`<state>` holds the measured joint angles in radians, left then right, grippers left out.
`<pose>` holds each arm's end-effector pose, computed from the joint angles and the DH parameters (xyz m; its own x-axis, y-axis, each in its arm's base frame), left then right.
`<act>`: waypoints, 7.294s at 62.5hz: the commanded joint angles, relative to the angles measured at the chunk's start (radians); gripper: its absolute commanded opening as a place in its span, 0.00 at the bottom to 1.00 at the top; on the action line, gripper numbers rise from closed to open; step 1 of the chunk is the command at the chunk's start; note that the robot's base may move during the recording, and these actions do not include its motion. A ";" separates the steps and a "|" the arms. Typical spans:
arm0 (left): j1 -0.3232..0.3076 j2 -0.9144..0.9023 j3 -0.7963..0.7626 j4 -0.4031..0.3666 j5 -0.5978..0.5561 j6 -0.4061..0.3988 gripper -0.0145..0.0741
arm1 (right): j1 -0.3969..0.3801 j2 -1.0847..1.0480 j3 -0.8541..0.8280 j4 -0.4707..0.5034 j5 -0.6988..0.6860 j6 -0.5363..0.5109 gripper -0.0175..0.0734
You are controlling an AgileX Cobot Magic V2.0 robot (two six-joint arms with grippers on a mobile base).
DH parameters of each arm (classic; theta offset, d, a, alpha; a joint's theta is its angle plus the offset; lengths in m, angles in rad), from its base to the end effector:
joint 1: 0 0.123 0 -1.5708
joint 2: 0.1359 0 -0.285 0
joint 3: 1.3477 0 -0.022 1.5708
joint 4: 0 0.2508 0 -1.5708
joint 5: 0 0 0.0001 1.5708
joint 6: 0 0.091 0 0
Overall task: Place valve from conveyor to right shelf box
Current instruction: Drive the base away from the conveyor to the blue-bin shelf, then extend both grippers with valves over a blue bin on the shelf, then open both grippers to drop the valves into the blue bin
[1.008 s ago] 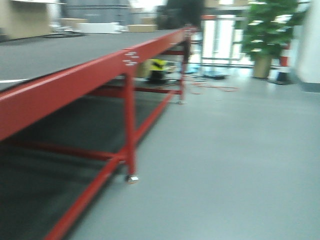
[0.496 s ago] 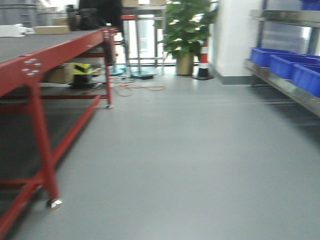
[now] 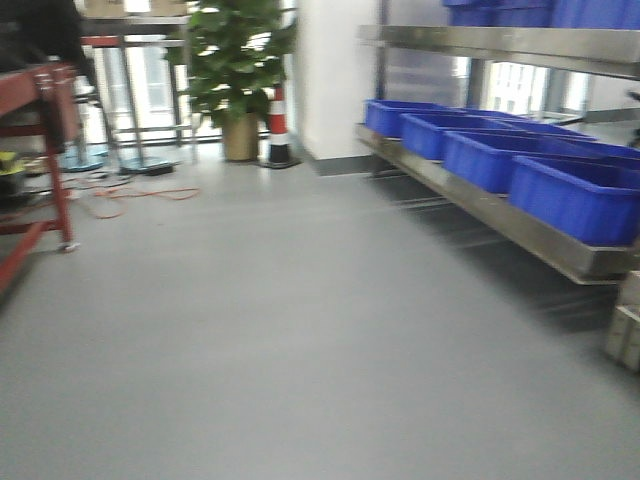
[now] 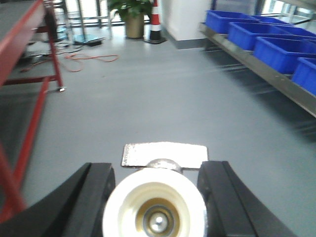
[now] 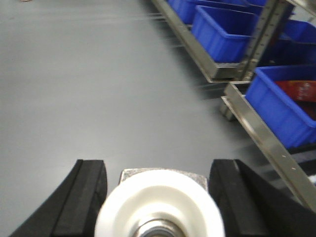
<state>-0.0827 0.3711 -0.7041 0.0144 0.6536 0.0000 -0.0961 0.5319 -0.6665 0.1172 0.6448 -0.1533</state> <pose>0.0592 -0.0041 0.3626 -0.2296 0.0305 -0.9728 0.0767 0.9970 0.0131 0.0991 -0.0031 0.3390 -0.4068 -0.0204 -0.9133 0.0077 0.9996 -0.0257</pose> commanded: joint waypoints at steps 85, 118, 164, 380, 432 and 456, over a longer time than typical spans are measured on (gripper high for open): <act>0.002 -0.005 -0.007 -0.005 -0.052 0.000 0.04 | 0.001 -0.007 -0.009 -0.005 -0.071 -0.006 0.01; 0.002 -0.005 -0.007 -0.005 -0.052 0.000 0.04 | 0.001 -0.007 -0.009 -0.005 -0.071 -0.006 0.01; 0.002 -0.005 -0.007 -0.005 -0.052 0.000 0.04 | 0.001 -0.007 -0.009 -0.005 -0.078 -0.006 0.01; -0.377 1.259 -1.039 -0.286 -0.075 0.101 0.04 | 0.561 0.994 -0.860 0.004 -0.411 -0.006 0.02; -0.381 1.309 -1.039 -0.281 -0.071 0.103 0.69 | 0.561 1.042 -0.860 0.044 -0.428 -0.006 0.74; -0.381 1.309 -1.045 -0.293 -0.079 0.103 0.04 | 0.561 1.040 -0.860 0.070 -0.421 -0.006 0.01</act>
<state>-0.4581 1.6904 -1.7394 -0.2702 0.5979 0.1046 0.4641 1.5840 -1.5198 0.1830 0.2434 -0.1556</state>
